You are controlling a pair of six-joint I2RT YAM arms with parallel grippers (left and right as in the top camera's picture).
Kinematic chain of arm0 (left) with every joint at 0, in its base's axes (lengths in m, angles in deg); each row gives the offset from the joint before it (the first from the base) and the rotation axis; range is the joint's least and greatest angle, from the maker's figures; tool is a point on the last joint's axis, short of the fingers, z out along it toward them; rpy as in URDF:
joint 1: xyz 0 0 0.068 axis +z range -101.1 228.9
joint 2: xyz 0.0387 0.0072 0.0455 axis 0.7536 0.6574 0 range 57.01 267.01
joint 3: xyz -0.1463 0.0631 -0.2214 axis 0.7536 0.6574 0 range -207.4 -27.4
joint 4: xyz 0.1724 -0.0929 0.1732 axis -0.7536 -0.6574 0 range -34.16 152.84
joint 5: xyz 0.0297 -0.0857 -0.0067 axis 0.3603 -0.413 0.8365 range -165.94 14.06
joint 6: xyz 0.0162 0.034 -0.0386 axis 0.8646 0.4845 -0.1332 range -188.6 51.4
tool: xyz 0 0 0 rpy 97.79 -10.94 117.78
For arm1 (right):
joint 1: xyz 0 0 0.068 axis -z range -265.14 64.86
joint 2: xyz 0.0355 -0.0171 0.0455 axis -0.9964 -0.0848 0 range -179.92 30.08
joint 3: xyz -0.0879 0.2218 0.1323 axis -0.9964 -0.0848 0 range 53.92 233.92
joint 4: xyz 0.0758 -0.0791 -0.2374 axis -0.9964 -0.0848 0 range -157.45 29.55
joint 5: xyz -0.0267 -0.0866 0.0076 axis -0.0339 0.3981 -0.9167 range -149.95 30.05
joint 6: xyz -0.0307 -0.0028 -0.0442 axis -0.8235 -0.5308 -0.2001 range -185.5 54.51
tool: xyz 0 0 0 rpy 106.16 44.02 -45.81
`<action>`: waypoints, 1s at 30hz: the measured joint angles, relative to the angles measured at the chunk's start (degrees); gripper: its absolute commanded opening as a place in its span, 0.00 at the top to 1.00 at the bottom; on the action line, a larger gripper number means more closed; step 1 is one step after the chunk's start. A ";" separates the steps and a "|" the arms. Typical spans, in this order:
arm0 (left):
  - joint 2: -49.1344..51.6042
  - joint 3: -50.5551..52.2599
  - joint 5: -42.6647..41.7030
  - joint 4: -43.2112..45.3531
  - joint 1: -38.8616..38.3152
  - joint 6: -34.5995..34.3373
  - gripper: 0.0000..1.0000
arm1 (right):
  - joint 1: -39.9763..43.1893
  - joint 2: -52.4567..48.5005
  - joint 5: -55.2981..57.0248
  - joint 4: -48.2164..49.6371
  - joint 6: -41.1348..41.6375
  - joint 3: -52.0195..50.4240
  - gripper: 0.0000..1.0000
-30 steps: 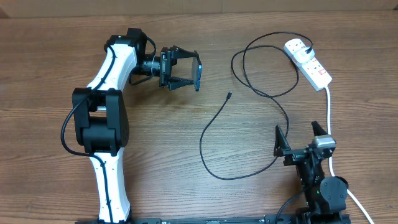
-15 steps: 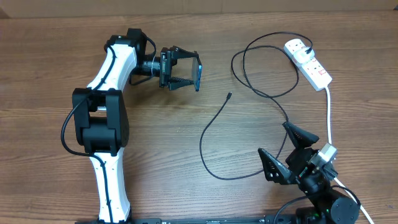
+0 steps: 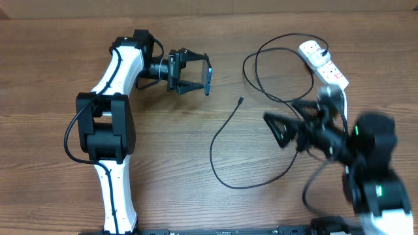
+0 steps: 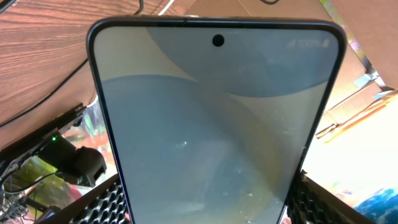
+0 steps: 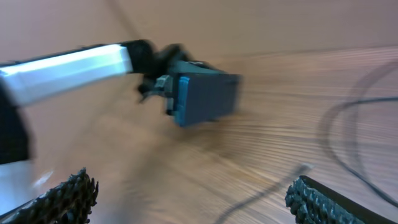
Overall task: Plug charger to phone and switch on socket
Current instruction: 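Move the right gripper toward the phone held by the left gripper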
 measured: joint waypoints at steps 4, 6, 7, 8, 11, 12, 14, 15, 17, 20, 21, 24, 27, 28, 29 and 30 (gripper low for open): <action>0.00 -0.02 -0.04 0.00 0.00 0.00 0.29 | -0.04 -10.95 -17.22 8.26 -0.33 4.37 0.00; 0.00 -0.04 -0.04 0.02 0.00 0.00 0.30 | -0.22 -15.80 -27.54 15.19 -0.39 4.68 0.00; 0.00 -0.07 0.00 -0.02 0.00 0.00 0.30 | -0.52 -17.97 -31.45 17.14 -0.26 4.70 0.00; 0.00 -0.07 0.09 0.00 0.00 0.00 0.30 | -0.94 -19.39 -33.59 17.66 0.04 4.70 0.00; 0.00 -0.09 0.37 0.00 0.00 0.02 0.30 | -4.31 -21.00 -33.16 16.94 0.83 4.74 0.01; 0.00 -0.09 0.39 0.00 0.00 0.02 0.30 | -5.62 -20.85 -31.30 16.22 1.46 4.83 0.00; 0.00 -0.09 0.42 0.02 0.00 0.02 0.30 | -8.09 -20.74 -23.56 8.70 3.52 6.62 0.00; 0.00 -0.09 0.57 0.00 0.00 0.02 0.30 | -10.29 -20.79 -12.07 0.83 5.70 9.49 0.00; 0.00 -0.09 0.61 0.02 0.00 0.02 0.30 | -11.39 -22.08 -0.81 -14.34 6.84 15.61 0.00; 0.00 -0.09 0.81 0.00 -0.04 0.02 0.30 | -12.46 -26.73 12.44 -23.76 7.26 24.96 0.00; 0.00 -0.09 0.81 0.00 -0.04 0.02 0.30 | -12.46 -27.45 13.22 -23.17 7.30 25.92 0.00; 0.00 -0.09 0.85 0.00 -0.04 0.07 0.30 | -12.55 -28.39 6.84 -16.83 7.74 26.43 0.13; 0.00 -0.09 1.25 -0.02 -0.04 0.11 0.30 | -13.70 -28.41 4.20 -11.13 9.18 26.88 0.18; 0.00 -0.11 1.42 0.00 -0.04 0.20 0.31 | -14.82 -28.41 5.25 -11.45 10.14 27.02 0.17; 0.00 -0.11 1.51 0.00 -0.04 0.22 0.31 | -16.09 -28.41 7.26 -12.35 10.95 27.02 0.17; 0.00 -0.09 1.68 0.00 -0.04 0.26 0.31 | -17.99 -28.55 10.97 -14.32 11.76 27.02 0.17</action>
